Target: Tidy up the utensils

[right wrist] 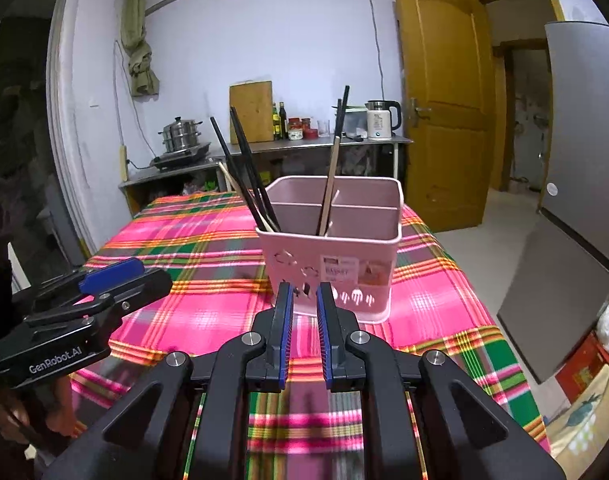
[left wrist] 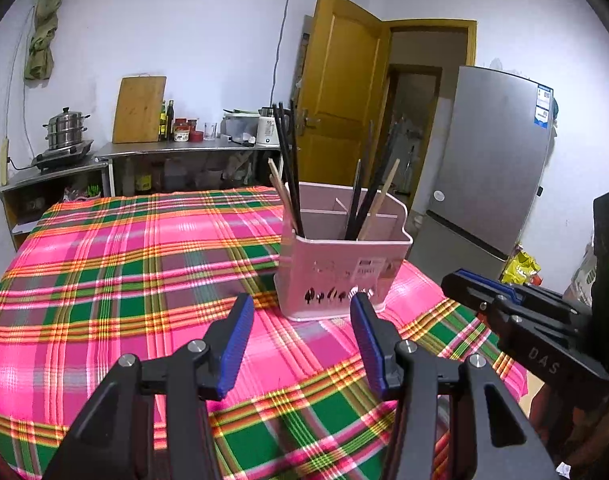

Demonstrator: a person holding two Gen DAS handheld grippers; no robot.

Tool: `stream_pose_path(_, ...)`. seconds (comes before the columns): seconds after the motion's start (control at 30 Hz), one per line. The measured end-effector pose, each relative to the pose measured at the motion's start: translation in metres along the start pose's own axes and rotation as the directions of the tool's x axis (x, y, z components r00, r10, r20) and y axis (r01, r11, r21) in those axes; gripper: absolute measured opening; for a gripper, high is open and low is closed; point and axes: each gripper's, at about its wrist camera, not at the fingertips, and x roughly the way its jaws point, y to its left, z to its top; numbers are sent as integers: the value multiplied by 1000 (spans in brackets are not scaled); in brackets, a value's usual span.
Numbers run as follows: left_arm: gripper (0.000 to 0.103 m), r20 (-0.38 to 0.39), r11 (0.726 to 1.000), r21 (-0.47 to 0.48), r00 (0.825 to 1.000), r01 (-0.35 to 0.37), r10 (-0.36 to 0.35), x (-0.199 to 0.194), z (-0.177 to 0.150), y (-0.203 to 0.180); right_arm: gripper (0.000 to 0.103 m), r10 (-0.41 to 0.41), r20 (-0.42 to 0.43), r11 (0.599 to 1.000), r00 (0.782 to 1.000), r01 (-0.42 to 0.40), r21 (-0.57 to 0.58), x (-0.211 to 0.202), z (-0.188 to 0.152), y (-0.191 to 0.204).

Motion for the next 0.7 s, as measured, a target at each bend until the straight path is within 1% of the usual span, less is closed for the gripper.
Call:
stream_pose_path(0.17,52,-11,1000,5,1000,2,-2,0,-10,0,12,-11,-1,1000,1000,11,11,-2,-5,-2)
stream_pose_path(0.7,52,-9,1000,6,1000,-3,3,-2,-11,-1,12,-16,-4,1000,1000,16,12,-4,-10,1)
